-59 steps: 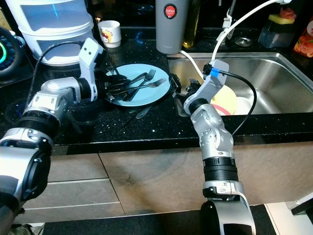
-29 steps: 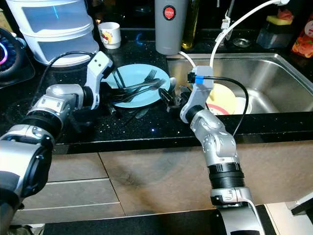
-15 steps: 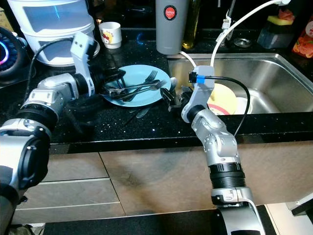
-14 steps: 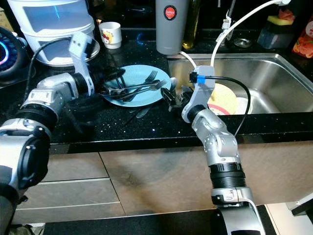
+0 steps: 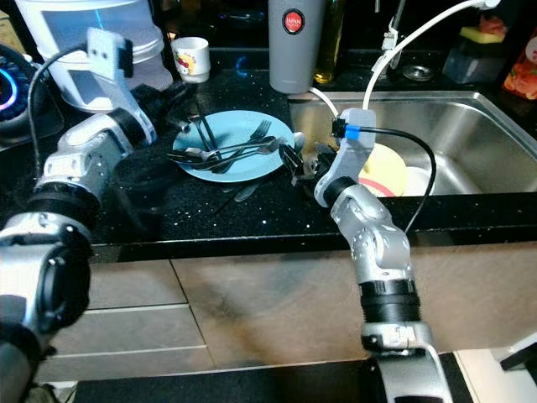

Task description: Kitchen organization

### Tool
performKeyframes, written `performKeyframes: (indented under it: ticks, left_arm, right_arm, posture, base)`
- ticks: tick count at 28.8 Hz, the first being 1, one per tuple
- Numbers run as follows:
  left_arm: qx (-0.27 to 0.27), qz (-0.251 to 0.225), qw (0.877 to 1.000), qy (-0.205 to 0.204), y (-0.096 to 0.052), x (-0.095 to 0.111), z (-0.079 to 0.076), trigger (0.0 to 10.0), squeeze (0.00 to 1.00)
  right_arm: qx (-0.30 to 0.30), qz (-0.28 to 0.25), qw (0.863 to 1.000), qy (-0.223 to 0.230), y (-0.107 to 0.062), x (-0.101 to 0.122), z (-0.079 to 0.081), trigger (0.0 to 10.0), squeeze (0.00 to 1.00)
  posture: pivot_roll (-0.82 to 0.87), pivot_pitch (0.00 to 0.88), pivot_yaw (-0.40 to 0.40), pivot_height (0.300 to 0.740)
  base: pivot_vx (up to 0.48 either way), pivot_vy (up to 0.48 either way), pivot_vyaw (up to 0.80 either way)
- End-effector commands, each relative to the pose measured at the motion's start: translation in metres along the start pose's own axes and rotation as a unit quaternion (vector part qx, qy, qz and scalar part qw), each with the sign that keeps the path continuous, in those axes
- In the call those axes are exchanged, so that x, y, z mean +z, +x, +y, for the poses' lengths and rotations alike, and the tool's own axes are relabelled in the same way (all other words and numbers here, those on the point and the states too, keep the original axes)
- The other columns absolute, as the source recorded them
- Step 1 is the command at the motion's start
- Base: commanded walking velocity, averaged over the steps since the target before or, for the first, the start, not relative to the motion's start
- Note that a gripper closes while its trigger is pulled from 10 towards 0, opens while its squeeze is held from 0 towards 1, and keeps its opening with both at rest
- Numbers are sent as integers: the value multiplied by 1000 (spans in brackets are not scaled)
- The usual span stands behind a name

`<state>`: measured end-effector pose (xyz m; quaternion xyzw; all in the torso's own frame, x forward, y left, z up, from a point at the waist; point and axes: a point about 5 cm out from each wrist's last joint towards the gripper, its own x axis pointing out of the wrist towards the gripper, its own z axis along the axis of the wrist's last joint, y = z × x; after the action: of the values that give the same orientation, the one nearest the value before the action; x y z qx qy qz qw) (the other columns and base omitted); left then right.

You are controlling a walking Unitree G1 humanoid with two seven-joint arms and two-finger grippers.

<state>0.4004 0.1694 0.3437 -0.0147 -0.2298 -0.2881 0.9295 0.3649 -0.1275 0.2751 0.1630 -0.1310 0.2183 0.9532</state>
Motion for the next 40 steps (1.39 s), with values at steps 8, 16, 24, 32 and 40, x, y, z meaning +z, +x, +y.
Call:
performKeyframes:
  ticks: [8,16,24,32,40]
  left_arm:
    - [-39,-27,998,-36,-24,-7,-20,10000,0]
    - [-261,19,955,-138,-81,-13,-80,10000,0]
    - [-395,217,850,-273,-149,-45,-135,10000,0]
    - [-381,297,829,-282,-176,-68,-151,10000,0]
    - [-226,473,807,-271,-233,-142,-165,10000,0]
  right_arm:
    - [-2,-44,998,41,-19,2,-2,10000,0]
    - [156,-29,974,165,-45,-3,21,10000,0]
    - [329,146,911,202,-97,-46,43,10000,0]
    - [320,251,898,167,-116,-78,40,10000,0]
    - [225,498,838,16,-173,-162,7,10000,0]
  posture:
    - [83,139,16,740]
    - [86,148,13,740]
    - [84,149,11,740]
    - [85,151,8,740]
    - [76,136,5,740]
  base:
    - [0,0,0]
    - [0,0,0]
    - [0,0,0]
    - [0,0,0]
    - [0,0,0]
